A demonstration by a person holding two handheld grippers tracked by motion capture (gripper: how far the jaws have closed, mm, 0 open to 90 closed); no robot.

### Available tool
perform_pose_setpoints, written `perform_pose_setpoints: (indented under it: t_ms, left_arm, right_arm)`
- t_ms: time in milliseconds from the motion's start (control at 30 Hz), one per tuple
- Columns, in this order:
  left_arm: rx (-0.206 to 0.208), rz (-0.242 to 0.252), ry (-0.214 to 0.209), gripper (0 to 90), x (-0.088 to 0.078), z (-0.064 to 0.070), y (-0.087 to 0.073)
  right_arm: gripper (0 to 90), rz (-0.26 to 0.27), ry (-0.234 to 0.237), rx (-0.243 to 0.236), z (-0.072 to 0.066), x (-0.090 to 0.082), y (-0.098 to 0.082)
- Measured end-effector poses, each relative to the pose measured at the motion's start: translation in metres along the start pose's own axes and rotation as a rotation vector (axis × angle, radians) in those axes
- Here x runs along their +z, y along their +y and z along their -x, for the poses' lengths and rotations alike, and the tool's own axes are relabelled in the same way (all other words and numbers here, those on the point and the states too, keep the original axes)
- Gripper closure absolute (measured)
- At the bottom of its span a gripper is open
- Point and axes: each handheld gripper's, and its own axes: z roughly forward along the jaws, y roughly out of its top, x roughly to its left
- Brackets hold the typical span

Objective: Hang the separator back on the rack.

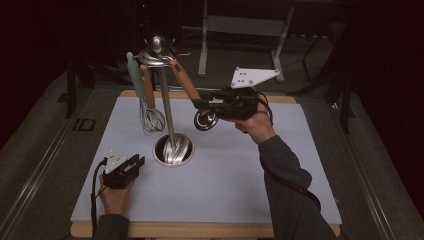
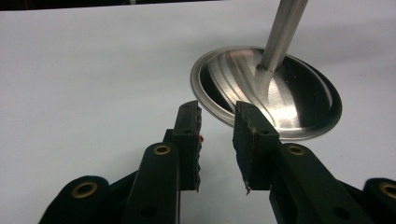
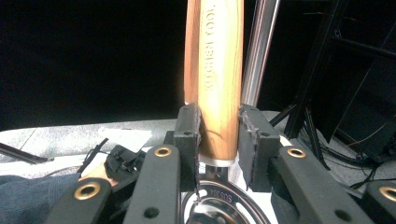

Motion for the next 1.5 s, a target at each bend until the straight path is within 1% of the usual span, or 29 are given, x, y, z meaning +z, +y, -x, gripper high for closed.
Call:
perform_pose_setpoints:
  t_ms: [767, 1067, 1233, 1500]
  left_arm:
    - [0.001, 0.000, -0.001, 71.8, 0.000, 0.000, 0.000]
    - [0.002, 0.001, 0.000, 71.8, 0.000, 0.000, 0.000]
    - [0.001, 0.000, -0.001, 71.8, 0.000, 0.000, 0.000]
    - [0.000, 0.002, -0.001, 71.7, 0.000, 0.000, 0.000]
  right_arm:
    - [70.7, -0.010, -0.001, 0.013, 0.004, 0.008, -0.001]
    - [70.7, -0.029, -0.009, 0.017, 0.005, 0.013, -0.001]
    - [70.7, -0.032, -0.008, 0.036, 0.006, 0.015, -0.004]
    - [70.6, -0.039, -0.004, 0.049, 0.007, 0.019, -0.006]
